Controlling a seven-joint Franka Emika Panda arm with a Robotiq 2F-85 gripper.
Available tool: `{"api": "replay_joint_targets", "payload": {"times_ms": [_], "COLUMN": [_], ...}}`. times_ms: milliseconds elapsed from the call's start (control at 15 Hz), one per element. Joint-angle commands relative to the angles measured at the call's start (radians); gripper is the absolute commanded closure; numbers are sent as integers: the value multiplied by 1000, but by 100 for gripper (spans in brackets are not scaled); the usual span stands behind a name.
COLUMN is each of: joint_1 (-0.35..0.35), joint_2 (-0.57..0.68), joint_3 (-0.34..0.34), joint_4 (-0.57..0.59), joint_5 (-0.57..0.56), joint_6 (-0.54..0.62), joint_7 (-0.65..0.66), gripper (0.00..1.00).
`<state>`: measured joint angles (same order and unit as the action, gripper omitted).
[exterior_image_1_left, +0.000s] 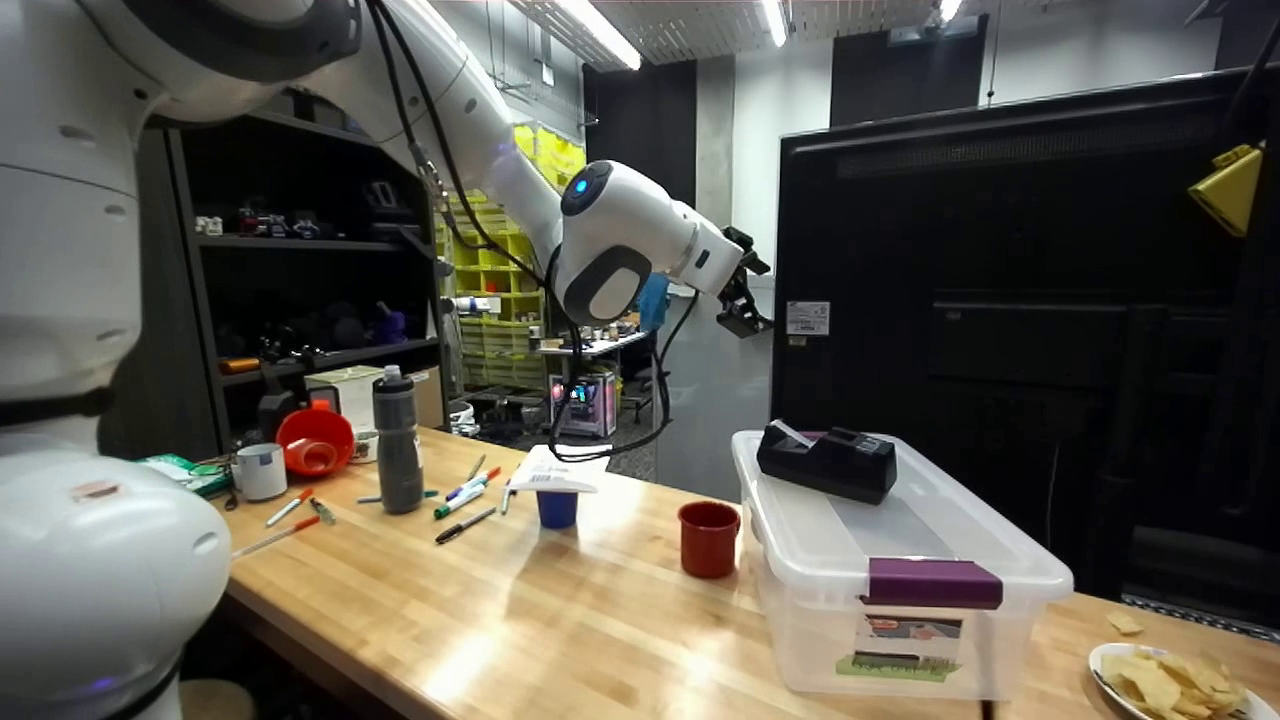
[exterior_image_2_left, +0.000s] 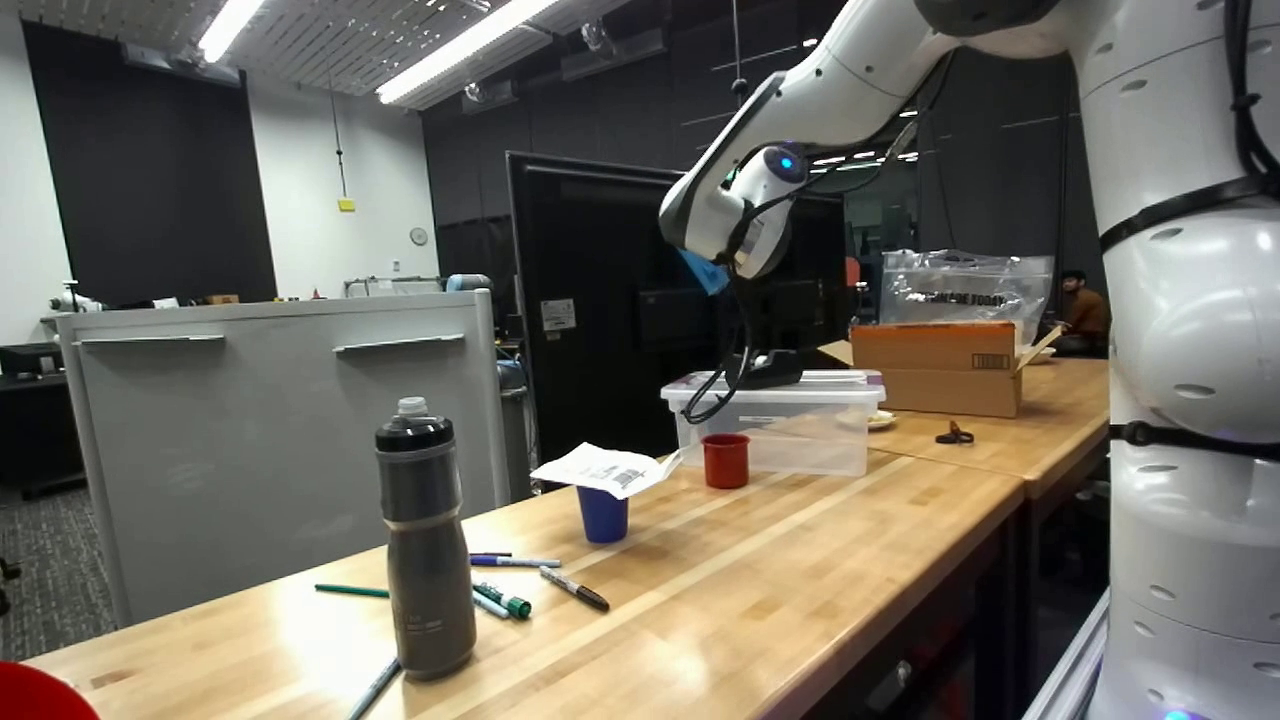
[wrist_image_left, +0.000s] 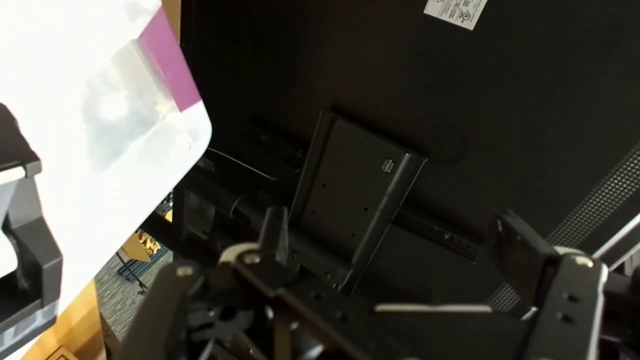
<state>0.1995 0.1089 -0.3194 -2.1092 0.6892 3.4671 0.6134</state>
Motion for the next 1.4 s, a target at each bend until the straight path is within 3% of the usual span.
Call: {"api": "replay_joint_targets", "payload": {"times_ms": [0,400,800,1067,1333], "joint_1": [105,205,271,357,490], "joint_2": [-83,-107,-47,3,62], "joint_3": [-78,-129,-178,-278,-420], "joint_4": [-48,-55,-44,-53,-64], "joint_5": [130,343,529,614,678], "joint_6": [-1,-2,-8,-13,-14], "joint_7": [-101,-263,-356,-374,-367], "gripper": [0,0,0,0,0]}}
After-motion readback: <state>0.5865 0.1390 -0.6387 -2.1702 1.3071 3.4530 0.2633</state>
